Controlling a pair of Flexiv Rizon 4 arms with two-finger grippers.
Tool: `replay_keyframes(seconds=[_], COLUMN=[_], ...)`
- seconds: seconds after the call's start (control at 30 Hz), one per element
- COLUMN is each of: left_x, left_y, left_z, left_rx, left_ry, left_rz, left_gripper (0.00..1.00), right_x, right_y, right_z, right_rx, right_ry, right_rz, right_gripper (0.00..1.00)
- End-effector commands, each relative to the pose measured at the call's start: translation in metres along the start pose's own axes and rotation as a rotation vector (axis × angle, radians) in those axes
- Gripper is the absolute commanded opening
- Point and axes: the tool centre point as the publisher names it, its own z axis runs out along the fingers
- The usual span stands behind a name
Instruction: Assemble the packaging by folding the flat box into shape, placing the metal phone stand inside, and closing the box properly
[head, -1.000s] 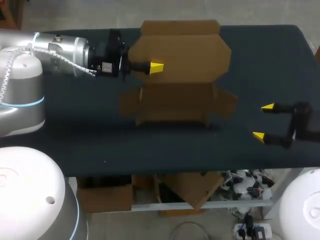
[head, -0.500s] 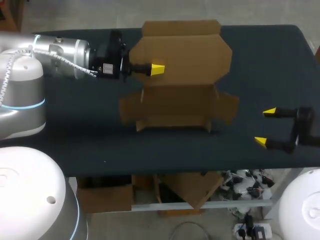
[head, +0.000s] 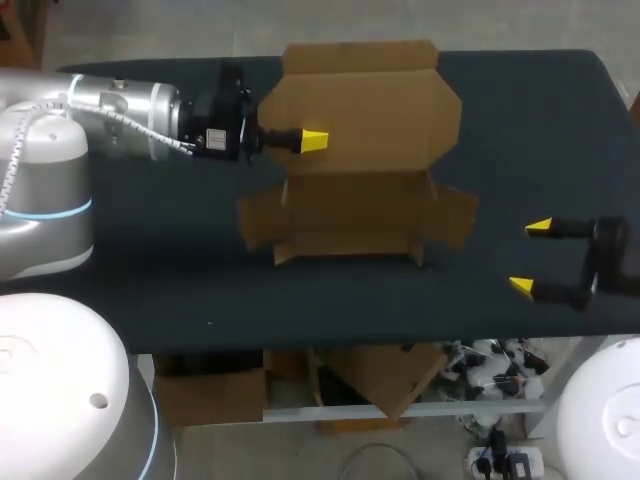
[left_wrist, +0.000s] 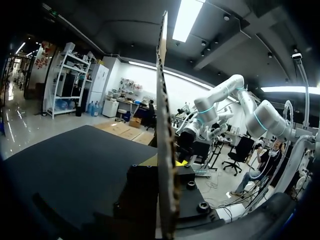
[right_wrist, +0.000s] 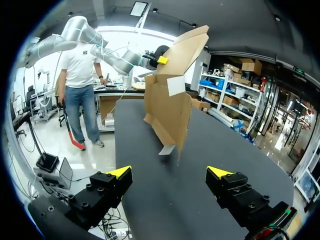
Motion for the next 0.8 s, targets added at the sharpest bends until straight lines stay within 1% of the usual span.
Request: replay_keyframes(seconds=[0.03, 0.47, 0.8], left_x=[-0.0018, 0.0021, 0.0022], left_y=[-0.0017, -0.0050, -0.0016], left_z=[-0.0006, -0.0029, 0.0004], left_rx=[-0.002, -0.014, -0.019], left_ry=[0.009, 0.009, 0.010], left_rz=[-0.004, -0.021, -0.059], left_gripper=[0.00, 0.00, 0.00], right_x=[0.0009, 0.0048, 0.0096], right_y=[-0.0004, -0.0002, -0.0015], right_z=[-0.0021, -0.0025, -0.0030], right_rx=[-0.007, -0.008, -0.011], right_ry=[-0.002, 0.004, 0.007], right_rz=[-0.002, -0.010, -0.018], right_gripper=[1.00, 1.00, 1.00])
